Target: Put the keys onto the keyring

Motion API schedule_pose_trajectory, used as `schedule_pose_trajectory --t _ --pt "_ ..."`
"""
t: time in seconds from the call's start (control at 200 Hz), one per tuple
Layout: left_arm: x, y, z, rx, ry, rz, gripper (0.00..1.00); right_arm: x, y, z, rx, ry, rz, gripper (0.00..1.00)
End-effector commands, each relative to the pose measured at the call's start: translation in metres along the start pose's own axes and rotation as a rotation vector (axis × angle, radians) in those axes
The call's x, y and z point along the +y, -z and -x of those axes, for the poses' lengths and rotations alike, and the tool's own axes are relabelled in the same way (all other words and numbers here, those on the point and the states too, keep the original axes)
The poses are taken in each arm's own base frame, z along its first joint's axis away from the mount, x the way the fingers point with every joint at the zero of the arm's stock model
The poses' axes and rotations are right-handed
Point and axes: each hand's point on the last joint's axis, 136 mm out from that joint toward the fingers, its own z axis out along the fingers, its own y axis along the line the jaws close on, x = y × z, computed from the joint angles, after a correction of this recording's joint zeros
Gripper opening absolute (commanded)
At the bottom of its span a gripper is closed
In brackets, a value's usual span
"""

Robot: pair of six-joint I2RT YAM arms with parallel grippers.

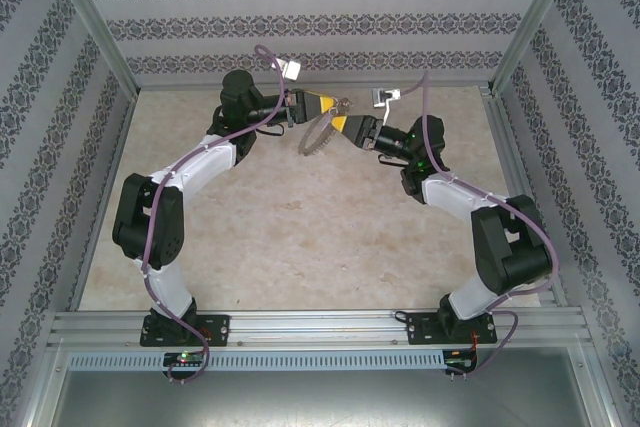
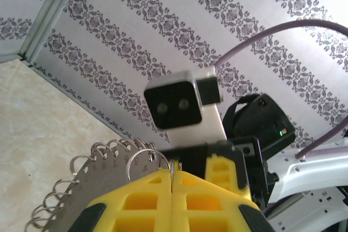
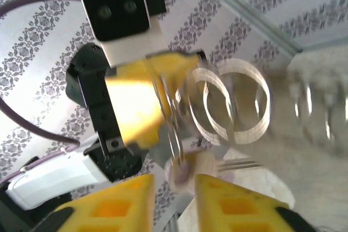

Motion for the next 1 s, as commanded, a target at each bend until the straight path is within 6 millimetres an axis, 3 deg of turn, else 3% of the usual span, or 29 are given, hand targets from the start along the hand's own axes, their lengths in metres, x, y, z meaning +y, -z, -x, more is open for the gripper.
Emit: schedule_pose_trajectory --t 0.0,0.175,0.425,0.655,0.994 --pt "-0.007 0.003 0.017 -0.064 -0.053 -0.002 0.0 0.014 0.02 0.001 0.004 0.048 0.01 0.32" --pt "0.002 0.004 0.019 -0.093 0.008 0.021 0.0 0.024 0.05 0.029 -0.115 0.097 -0.045 0.39" --pt "0.012 0.007 0.02 -0.147 0.119 0.063 0.0 0.02 0.054 0.069 -0.311 0.095 -0.09 0.49" --pt "0.013 0.015 0.02 -0.215 0.193 0.077 0.0 0.015 0.028 0.085 -0.354 0.069 -0.036 0.49" --pt "0.009 0.021 0.016 -0.239 0.218 0.095 0.0 0.002 -0.012 0.068 -0.295 0.009 0.015 0.43"
